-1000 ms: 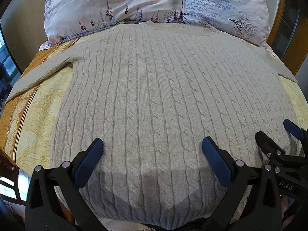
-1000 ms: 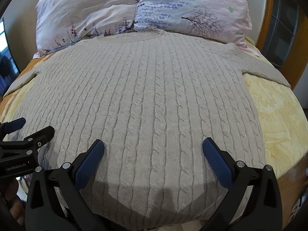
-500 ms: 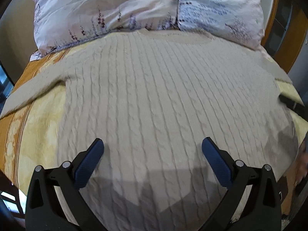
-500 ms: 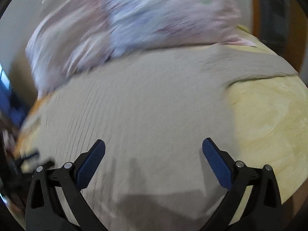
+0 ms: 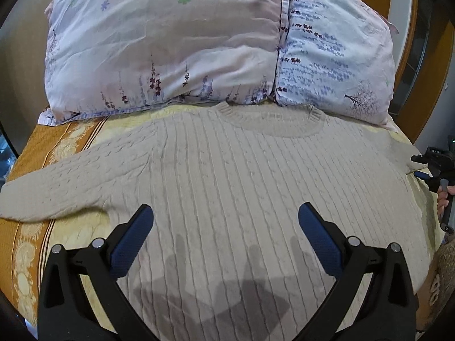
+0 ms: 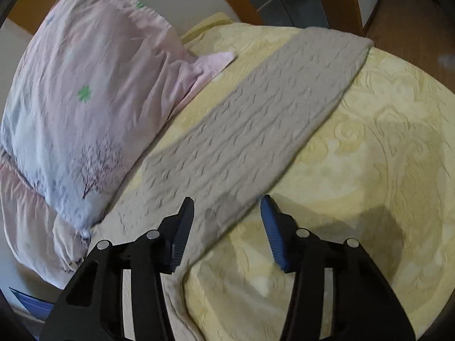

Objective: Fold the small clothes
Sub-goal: 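Grasp the sweater sleeve cuff with the right gripper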

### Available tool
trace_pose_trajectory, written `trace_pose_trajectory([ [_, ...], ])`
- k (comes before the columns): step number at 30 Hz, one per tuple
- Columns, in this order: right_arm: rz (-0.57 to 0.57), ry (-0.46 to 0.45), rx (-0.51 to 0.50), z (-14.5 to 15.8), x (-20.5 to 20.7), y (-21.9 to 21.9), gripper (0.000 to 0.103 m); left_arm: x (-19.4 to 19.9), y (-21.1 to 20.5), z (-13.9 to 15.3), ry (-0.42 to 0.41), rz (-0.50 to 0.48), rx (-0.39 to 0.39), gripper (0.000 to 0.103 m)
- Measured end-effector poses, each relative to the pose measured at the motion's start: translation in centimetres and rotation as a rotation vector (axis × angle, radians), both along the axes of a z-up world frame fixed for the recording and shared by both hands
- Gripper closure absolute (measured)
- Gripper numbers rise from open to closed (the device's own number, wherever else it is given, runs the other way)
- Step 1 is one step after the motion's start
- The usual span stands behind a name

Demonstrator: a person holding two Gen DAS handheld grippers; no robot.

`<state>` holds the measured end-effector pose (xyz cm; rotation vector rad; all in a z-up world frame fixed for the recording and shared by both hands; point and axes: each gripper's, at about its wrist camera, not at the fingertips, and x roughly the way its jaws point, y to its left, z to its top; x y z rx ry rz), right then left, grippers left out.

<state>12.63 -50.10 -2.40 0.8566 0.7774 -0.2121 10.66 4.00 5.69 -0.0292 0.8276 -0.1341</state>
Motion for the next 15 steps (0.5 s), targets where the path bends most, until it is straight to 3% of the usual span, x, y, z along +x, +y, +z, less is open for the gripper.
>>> trace_pose_trajectory([
  [6,-0.069,-0.031,0.048,-0.2,1.1,-2.3,0.065,2.1,0.7,-0.5,0.054,-0.021,-0.118,0.002],
  [11,-0.189,-0.057,0.067,-0.5,0.9,-5.5,0.069,2.3,0.3,-0.3,0.007,-0.038,-0.109,0.002],
  [15,-0.228,-0.061,0.085,-0.8,1.0,-6.8,0.077,2.7,0.2,-0.3,0.017,-0.050,-0.114,0.002],
])
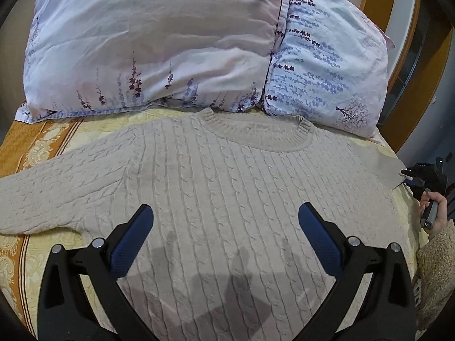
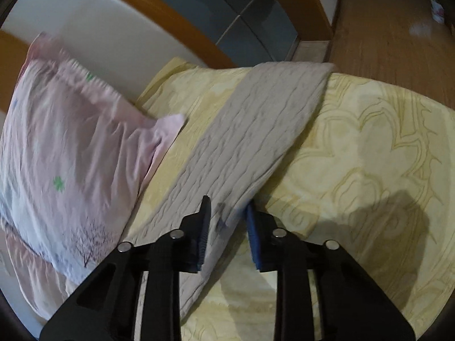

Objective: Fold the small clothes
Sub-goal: 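Grasp the sweater sleeve cuff with the right gripper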

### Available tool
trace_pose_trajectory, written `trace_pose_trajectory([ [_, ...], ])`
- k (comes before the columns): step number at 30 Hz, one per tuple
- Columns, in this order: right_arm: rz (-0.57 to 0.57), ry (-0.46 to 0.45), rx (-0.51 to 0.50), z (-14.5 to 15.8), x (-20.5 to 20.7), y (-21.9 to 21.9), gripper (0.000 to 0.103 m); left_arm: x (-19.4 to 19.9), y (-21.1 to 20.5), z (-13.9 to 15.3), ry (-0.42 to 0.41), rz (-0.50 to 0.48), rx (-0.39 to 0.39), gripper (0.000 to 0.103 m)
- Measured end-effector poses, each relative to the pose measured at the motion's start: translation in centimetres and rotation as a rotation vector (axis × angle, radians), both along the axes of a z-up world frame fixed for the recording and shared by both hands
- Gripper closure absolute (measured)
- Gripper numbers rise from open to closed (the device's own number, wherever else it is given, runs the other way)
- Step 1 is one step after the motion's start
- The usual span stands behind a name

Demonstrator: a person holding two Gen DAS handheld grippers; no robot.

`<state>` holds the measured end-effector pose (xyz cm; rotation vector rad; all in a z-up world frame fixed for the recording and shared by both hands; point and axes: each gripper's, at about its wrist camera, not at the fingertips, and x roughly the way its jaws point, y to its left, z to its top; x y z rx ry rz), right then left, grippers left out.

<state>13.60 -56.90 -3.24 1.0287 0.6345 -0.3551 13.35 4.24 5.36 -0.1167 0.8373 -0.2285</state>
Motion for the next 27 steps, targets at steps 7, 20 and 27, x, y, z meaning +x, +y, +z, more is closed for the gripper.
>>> trace_pose_trajectory([
  [7,-0.033,0.009,-0.028,-0.1,0.2,-0.7,0.092,0.4,0.3,-0.4,0.028,0.015,-0.020,0.002],
  [20,0.336,-0.269,-0.363,10.9,0.5,12.4,0.094,0.6,0.9,0.2,0.027,0.028,-0.072,0.002],
  [27,0.679,-0.221,-0.320,7.8,2.3,23.8,0.094,0.6,0.2,0.4,0.022,0.026,-0.091,0.002],
])
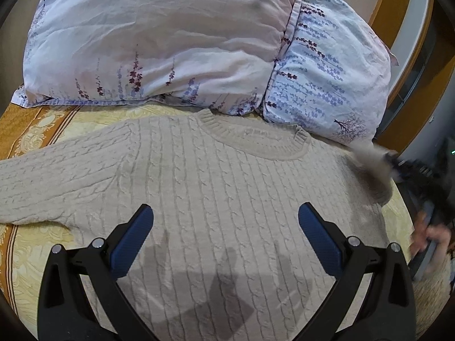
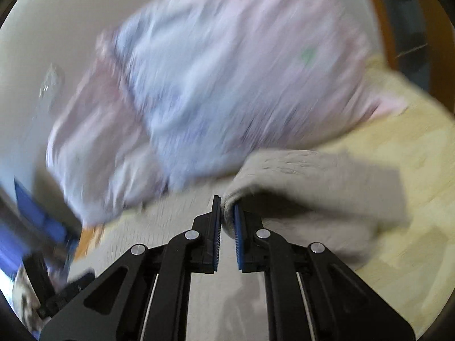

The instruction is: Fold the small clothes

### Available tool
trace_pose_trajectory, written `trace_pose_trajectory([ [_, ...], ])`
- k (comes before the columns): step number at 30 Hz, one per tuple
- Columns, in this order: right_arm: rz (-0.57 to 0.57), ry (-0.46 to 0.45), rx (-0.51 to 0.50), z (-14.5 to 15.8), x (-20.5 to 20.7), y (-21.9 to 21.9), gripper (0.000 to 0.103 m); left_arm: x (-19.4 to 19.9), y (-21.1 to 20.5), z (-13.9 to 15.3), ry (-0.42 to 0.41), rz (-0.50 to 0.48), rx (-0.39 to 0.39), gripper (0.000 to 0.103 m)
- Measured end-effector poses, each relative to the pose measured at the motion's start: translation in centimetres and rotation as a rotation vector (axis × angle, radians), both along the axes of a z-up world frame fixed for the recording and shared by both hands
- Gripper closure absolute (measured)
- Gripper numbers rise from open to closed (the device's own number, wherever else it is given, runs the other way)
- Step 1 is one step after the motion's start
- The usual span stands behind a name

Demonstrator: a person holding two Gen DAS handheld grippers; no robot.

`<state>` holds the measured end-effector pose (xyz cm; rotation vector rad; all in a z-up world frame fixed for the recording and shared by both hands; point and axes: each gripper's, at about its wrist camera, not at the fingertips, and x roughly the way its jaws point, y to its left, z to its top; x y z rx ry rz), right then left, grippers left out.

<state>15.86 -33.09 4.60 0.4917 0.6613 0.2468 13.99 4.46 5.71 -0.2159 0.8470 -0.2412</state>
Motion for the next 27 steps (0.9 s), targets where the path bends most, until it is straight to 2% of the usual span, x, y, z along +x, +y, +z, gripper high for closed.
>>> trace_pose_trajectory([
  [2,0.063,0.083,-0.015,-2.6,0.5,2.5,0.094,0.0,-0.3,-0.1,0.006,-0.009,-0.007,0.002],
  [5,0.079,0.149,-0.025,-4.6,1.0,3.6,0.090,-0.1,-0.7,-0.2,0.009,-0.031,-0.021,0.002],
  [7,0.063,0.180,0.066,-5.0,1.2,2.3,0.075,-0.2,-0.9,-0.2,0.005,-0.049,-0.027,0.002],
  [8,0.043,0.183,0.111,-5.1,1.1,1.3,0.060,-0.3,-0.9,-0.2,0.000,-0.058,-0.030,0.002],
  [9,0.019,0.181,0.140,-5.1,1.1,0.2,0.055,-0.3,-0.9,-0.1,-0.002,-0.064,-0.035,0.002],
  [11,-0.061,0.164,0.178,-4.8,0.4,-2.3,0.055,-0.3,-0.8,-0.1,-0.004,-0.076,-0.060,0.002],
  [16,-0.243,0.154,0.225,-4.5,-0.8,-6.7,0.055,0.1,0.0,-0.4,0.021,-0.076,-0.181,0.002],
  [19,-0.307,0.163,0.228,-4.4,-0.9,-8.4,0.063,0.3,0.0,-0.5,0.021,-0.068,-0.180,0.002],
  [21,-0.333,0.166,0.223,-4.6,-0.8,-8.8,0.073,0.3,0.1,-0.6,0.023,-0.066,-0.189,0.002],
  [24,-0.362,0.155,0.150,-4.1,-0.8,-8.9,0.090,0.4,0.4,-0.7,0.029,-0.066,-0.219,0.002],
  [27,-0.353,0.089,-0.012,-2.1,-0.5,-6.6,0.093,0.8,0.8,-0.7,0.026,-0.072,-0.258,0.007],
])
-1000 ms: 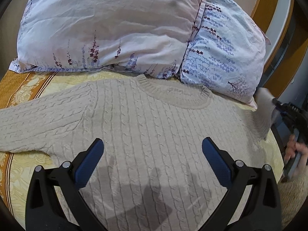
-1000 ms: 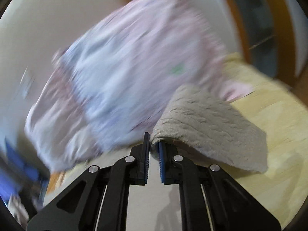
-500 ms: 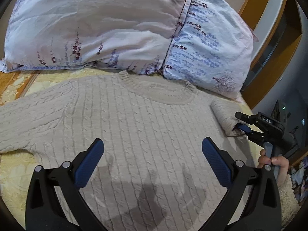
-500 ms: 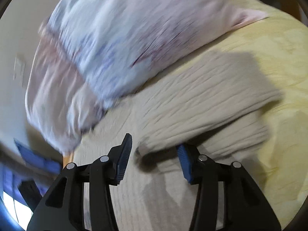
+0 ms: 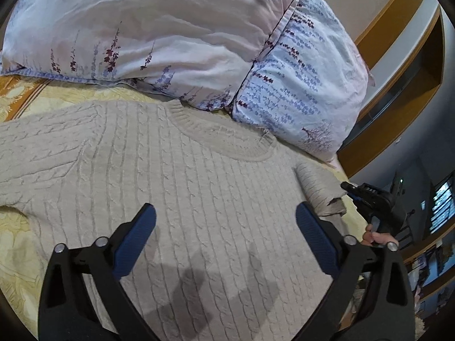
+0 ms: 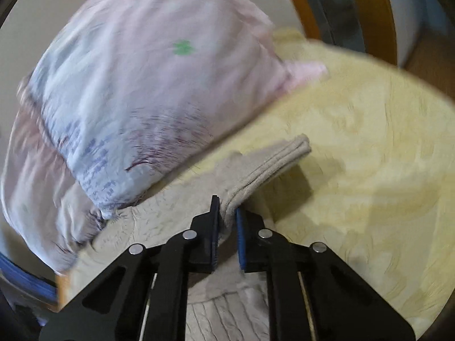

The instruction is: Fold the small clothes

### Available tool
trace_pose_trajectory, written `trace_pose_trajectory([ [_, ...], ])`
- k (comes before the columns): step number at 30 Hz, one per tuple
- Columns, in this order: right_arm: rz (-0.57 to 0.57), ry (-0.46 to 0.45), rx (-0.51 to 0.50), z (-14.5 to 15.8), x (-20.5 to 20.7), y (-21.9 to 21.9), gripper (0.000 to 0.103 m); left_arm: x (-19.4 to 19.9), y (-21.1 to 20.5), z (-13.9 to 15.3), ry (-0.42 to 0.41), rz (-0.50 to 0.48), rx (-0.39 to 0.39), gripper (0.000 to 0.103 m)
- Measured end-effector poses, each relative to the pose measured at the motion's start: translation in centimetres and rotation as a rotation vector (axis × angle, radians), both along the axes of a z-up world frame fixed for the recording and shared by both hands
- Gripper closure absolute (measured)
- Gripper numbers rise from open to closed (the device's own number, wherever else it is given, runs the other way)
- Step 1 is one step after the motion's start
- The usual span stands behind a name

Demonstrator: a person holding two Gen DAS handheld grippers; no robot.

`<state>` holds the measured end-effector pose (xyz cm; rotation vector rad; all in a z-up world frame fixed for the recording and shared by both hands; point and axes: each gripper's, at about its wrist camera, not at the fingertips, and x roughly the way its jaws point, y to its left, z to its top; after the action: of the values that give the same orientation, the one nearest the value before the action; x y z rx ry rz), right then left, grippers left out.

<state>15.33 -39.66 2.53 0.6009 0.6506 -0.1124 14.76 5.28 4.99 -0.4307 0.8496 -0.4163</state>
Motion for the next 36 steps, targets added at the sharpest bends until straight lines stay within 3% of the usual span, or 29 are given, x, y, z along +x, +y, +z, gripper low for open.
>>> trace_pose_trajectory([
  [3,0.106,-0.098,-0.142,3.2,-0.1,4.4,0.093,0.5,0.7,-0.2,0.010,0.020,-0.036,0.008],
  [7,0.374,-0.201,-0.287,6.1,-0.3,13.6,0.093,1.0,1.8,-0.8,0.043,0.046,-0.120,0.008],
  [10,0.658,-0.121,-0.289,4.4,0.7,21.0,0.087,1.2,2.3,-1.3,0.063,0.072,-0.146,0.009],
  [13,0.791,-0.025,-0.261,1.7,0.7,24.4,0.075,1.5,2.7,-1.8,0.095,0.085,-0.158,0.014],
  [15,0.774,-0.016,-0.204,1.1,0.1,23.3,0.068,1.8,2.8,-2.3,0.124,0.088,-0.175,0.018],
  [18,0.669,0.007,-0.038,0.7,-0.6,18.6,0.065,2.8,2.6,-3.0,0.172,0.087,-0.195,0.025],
  [22,0.417,0.039,0.263,-1.2,-2.7,8.6,0.065,4.4,1.6,-3.9,0.236,0.073,-0.225,0.036],
  [25,0.269,0.081,0.448,-3.5,-3.4,3.4,0.065,5.7,0.6,-4.5,0.281,0.070,-0.221,0.039],
  [29,0.135,0.086,0.518,-5.3,-4.1,-0.1,0.065,6.9,-0.5,-5.0,0.316,0.075,-0.206,0.045],
  [33,0.084,0.074,0.520,-5.8,-3.6,-1.1,0.065,7.6,-0.9,-4.9,0.320,0.088,-0.190,0.052],
  [36,0.065,0.064,0.527,-6.2,-3.6,-1.7,0.066,8.2,-0.9,-5.1,0.335,0.089,-0.193,0.063],
])
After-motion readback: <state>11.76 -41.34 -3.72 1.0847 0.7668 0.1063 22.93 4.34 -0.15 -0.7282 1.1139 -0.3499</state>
